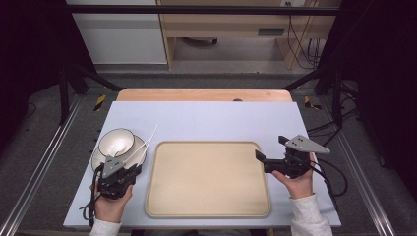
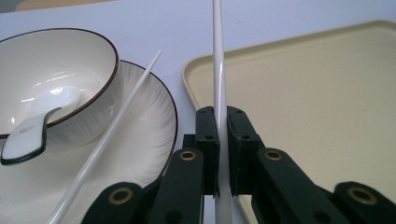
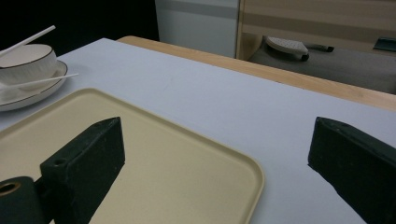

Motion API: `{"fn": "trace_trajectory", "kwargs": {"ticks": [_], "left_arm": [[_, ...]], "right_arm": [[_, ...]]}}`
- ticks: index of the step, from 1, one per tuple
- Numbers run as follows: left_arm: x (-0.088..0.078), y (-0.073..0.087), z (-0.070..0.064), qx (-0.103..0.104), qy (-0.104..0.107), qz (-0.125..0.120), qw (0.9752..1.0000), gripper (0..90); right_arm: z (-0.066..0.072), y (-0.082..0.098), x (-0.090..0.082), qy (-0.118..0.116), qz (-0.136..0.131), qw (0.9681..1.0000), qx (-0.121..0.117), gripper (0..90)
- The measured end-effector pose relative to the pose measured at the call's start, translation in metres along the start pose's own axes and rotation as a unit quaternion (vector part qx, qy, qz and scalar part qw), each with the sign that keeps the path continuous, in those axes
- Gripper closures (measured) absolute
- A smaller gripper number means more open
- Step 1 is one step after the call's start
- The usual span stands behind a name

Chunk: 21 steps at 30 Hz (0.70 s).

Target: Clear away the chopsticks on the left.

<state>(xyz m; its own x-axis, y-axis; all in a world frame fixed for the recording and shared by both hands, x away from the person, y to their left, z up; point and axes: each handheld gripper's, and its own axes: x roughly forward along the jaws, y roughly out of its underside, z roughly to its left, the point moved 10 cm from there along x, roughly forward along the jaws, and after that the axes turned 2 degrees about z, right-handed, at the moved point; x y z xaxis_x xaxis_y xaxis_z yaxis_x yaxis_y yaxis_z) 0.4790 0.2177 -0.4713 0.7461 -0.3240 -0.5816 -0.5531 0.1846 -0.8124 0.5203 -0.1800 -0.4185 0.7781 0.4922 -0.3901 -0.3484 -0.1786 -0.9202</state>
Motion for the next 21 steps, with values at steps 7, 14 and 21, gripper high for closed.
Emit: {"fn": "trace_trajectory", "kwargs": {"ticks": [7, 14, 21], "left_arm": [[-0.001, -0.004, -0.010, -0.025, -0.010, -0.010, 0.9996, 84.1], [0.004, -0.004, -0.027, -0.039, -0.013, -0.015, 0.9990, 84.1], [0.016, 0.009, -0.044, -0.060, -0.004, -0.015, 0.9981, 84.1]], "right_arm": [[0.002, 0.001, 0.001, -0.003, 0.002, 1.0000, -0.001, 4.4], [0.002, -0.002, -0.002, -0.005, -0.003, 1.0000, -0.002, 4.8], [0.002, -0.001, -0.001, -0.004, -0.002, 1.0000, -0.001, 5.1]]}}
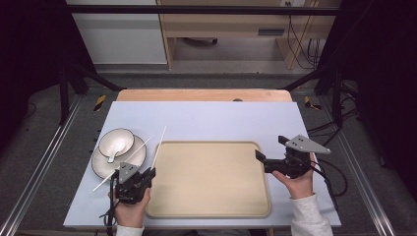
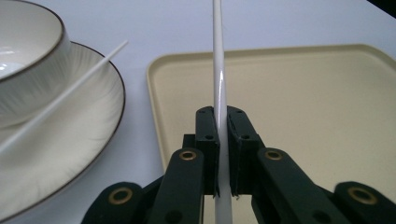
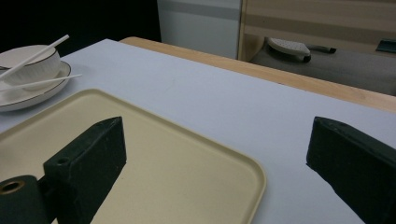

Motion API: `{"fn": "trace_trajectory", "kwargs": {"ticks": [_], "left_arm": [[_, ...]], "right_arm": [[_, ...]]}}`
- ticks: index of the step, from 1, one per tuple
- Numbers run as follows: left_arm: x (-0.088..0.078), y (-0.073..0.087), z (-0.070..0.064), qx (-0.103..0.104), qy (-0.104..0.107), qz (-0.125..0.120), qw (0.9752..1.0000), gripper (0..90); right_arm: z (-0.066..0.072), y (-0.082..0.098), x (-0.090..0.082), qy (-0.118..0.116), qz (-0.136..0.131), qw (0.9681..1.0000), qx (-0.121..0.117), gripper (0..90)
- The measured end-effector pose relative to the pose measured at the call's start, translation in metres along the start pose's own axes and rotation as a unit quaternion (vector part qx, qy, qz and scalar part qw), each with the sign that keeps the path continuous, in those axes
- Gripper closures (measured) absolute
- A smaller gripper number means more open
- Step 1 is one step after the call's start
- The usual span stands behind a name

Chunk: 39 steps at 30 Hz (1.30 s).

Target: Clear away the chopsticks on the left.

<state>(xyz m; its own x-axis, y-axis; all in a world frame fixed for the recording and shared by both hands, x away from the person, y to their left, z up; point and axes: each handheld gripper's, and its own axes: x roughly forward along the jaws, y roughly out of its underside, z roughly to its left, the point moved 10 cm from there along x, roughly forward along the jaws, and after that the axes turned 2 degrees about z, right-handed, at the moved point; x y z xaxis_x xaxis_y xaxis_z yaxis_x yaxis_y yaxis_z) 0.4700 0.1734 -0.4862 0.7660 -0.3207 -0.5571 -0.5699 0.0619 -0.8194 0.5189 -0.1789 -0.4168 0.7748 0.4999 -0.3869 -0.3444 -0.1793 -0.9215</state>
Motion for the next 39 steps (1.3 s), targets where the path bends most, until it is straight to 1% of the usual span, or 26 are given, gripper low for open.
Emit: {"fn": "trace_trajectory", "kwargs": {"ticks": [1, 3, 4, 11, 12, 15, 20, 24, 29, 30, 34, 39], "left_arm": [[0.001, 0.002, -0.001, -0.004, 0.000, 0.000, 1.0000, 84.1], [0.004, 0.006, -0.003, -0.004, -0.006, -0.001, 1.0000, 84.1], [0.005, 0.008, -0.004, 0.000, -0.009, 0.001, 1.0000, 84.1], [0.016, 0.017, -0.008, -0.006, -0.021, 0.001, 0.9998, 84.1], [0.018, 0.019, -0.008, -0.006, -0.025, 0.004, 0.9997, 84.1], [0.025, 0.025, -0.008, -0.008, -0.028, 0.014, 0.9995, 84.1], [0.033, 0.034, -0.004, -0.008, -0.040, 0.033, 0.9986, 84.1], [0.037, 0.039, -0.003, -0.003, -0.045, 0.046, 0.9979, 84.1], [0.039, 0.041, -0.002, -0.002, -0.051, 0.052, 0.9974, 84.0], [0.039, 0.042, -0.002, -0.003, -0.052, 0.055, 0.9972, 84.0], [0.041, 0.044, -0.002, 0.000, -0.057, 0.066, 0.9961, 83.8], [0.041, 0.044, -0.002, 0.003, -0.063, 0.070, 0.9955, 83.7]], "right_arm": [[0.000, 0.001, 0.000, 0.000, 0.002, 1.0000, 0.001, 5.1], [0.001, 0.001, 0.002, -0.001, 0.003, 1.0000, 0.000, 5.2], [0.001, 0.002, 0.002, -0.001, 0.006, 1.0000, -0.002, 5.2], [0.002, 0.003, 0.004, -0.002, 0.007, 1.0000, -0.002, 5.3], [0.002, 0.003, 0.004, -0.002, 0.006, 1.0000, -0.002, 5.3], [0.002, 0.003, 0.004, -0.002, 0.008, 1.0000, -0.002, 5.3], [0.003, 0.004, 0.006, -0.004, 0.012, 0.9999, -0.002, 5.3], [0.004, 0.005, 0.007, -0.004, 0.015, 0.9999, -0.002, 5.3], [0.004, 0.006, 0.008, -0.004, 0.016, 0.9999, -0.003, 5.3], [0.004, 0.006, 0.008, -0.004, 0.016, 0.9999, -0.003, 5.3], [0.004, 0.006, 0.008, -0.005, 0.016, 0.9998, -0.005, 5.3], [0.004, 0.007, 0.009, -0.005, 0.018, 0.9998, -0.005, 5.3]]}}
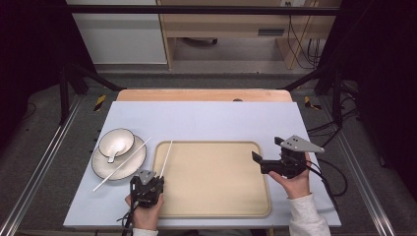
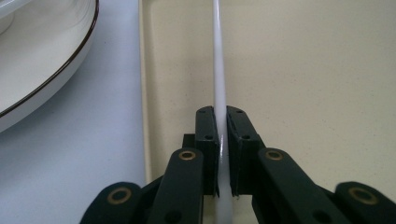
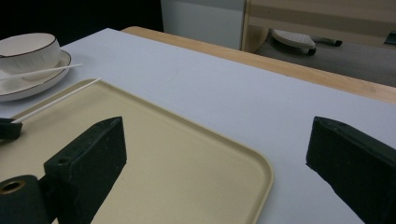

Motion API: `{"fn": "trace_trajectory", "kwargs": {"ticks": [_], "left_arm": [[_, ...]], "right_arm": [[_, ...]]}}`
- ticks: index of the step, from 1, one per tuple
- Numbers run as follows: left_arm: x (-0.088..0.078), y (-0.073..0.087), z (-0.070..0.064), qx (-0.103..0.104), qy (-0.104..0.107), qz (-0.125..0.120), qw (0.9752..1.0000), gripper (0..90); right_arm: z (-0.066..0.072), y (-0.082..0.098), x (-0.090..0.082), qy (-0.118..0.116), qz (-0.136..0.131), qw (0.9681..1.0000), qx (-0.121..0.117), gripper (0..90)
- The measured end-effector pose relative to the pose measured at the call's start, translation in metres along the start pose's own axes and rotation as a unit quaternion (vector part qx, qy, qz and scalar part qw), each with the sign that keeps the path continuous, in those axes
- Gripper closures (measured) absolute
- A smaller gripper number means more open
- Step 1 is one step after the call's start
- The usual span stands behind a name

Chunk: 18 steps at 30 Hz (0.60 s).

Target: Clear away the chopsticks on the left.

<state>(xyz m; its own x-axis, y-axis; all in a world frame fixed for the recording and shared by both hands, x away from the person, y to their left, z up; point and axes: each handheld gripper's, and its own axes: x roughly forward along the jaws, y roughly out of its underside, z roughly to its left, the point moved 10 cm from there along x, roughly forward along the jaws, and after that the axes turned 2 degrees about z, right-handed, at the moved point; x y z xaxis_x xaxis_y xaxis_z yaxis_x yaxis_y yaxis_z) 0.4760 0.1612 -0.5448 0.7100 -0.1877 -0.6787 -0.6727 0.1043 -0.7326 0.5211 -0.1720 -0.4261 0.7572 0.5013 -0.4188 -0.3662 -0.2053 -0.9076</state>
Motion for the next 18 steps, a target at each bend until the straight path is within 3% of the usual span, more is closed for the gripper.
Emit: {"fn": "trace_trajectory", "kwargs": {"ticks": [14, 18], "left_arm": [[-0.003, -0.003, 0.000, 0.006, 0.006, 0.001, 1.0000, 78.8], [-0.012, -0.015, 0.002, 0.005, 0.022, -0.019, 0.9996, 72.7]], "right_arm": [[0.000, 0.000, -0.001, -0.001, 0.001, 1.0000, -0.001, 5.1], [-0.001, -0.002, -0.003, -0.001, -0.003, 1.0000, 0.002, 5.1]]}}
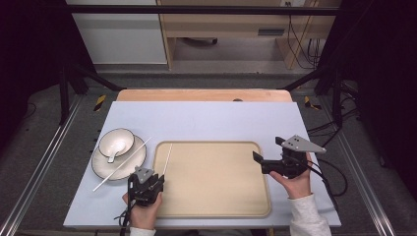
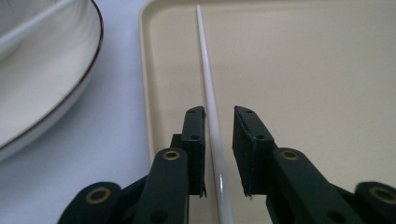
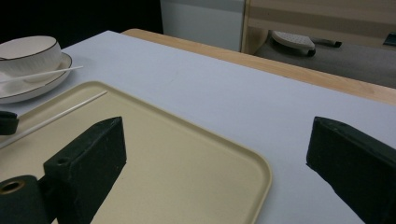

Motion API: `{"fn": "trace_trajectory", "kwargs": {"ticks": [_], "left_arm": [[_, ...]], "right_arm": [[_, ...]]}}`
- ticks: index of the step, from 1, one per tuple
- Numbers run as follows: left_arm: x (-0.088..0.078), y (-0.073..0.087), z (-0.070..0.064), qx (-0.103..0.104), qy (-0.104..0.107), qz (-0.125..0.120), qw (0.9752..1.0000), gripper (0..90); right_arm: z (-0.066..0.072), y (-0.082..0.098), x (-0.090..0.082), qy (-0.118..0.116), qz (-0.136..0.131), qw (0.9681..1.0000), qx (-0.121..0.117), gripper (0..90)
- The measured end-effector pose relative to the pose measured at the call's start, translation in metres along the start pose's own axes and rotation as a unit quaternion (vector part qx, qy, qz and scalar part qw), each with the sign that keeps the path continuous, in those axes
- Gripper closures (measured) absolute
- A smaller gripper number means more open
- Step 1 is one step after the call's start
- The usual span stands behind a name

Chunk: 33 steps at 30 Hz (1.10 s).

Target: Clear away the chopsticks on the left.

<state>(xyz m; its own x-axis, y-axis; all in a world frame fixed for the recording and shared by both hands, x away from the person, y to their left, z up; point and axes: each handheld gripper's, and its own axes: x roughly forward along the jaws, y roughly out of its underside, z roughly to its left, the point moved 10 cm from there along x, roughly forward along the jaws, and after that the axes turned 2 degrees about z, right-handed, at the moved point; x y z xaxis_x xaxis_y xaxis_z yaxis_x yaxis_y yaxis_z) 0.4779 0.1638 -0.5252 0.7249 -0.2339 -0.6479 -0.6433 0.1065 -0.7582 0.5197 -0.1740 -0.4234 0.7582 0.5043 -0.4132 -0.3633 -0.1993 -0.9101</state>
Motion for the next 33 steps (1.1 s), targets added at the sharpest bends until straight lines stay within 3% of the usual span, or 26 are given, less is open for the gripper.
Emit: {"fn": "trace_trajectory", "kwargs": {"ticks": [3, 7, 14, 18, 19, 20, 21, 28, 33], "left_arm": [[-0.008, -0.013, -0.003, 0.010, 0.040, -0.020, 0.9989, 63.5], [-0.018, -0.026, -0.008, 0.033, 0.085, -0.044, 0.9949, 53.2], [-0.030, -0.051, -0.007, 0.075, 0.111, -0.061, 0.9891, 36.7], [-0.037, -0.056, -0.001, 0.108, 0.110, -0.057, 0.9864, 27.9], [-0.037, -0.056, -0.001, 0.108, 0.110, -0.057, 0.9864, 25.6], [-0.040, -0.054, 0.004, 0.128, 0.111, -0.051, 0.9842, 24.1], [-0.042, -0.052, 0.007, 0.133, 0.112, -0.052, 0.9835, 22.7], [-0.049, -0.039, 0.036, 0.121, 0.116, -0.053, 0.9844, 15.1], [-0.048, -0.026, 0.055, 0.130, 0.110, -0.036, 0.9847, 12.9]], "right_arm": [[0.000, -0.001, -0.001, 0.000, -0.003, 1.0000, 0.001, 5.1], [-0.001, -0.002, -0.002, 0.000, -0.005, 1.0000, 0.003, 5.0], [-0.001, -0.003, -0.004, 0.000, -0.007, 1.0000, 0.006, 4.9], [-0.002, -0.003, -0.005, 0.000, -0.007, 1.0000, 0.006, 4.7], [-0.002, -0.003, -0.005, 0.000, -0.008, 1.0000, 0.005, 4.7], [-0.002, -0.003, -0.006, 0.001, -0.009, 0.9999, 0.005, 4.7], [-0.003, -0.004, -0.006, 0.002, -0.009, 0.9999, 0.006, 4.7], [-0.003, -0.003, -0.005, 0.003, -0.007, 1.0000, 0.004, 4.7], [-0.001, -0.001, -0.002, -0.001, -0.004, 1.0000, 0.006, 4.8]]}}
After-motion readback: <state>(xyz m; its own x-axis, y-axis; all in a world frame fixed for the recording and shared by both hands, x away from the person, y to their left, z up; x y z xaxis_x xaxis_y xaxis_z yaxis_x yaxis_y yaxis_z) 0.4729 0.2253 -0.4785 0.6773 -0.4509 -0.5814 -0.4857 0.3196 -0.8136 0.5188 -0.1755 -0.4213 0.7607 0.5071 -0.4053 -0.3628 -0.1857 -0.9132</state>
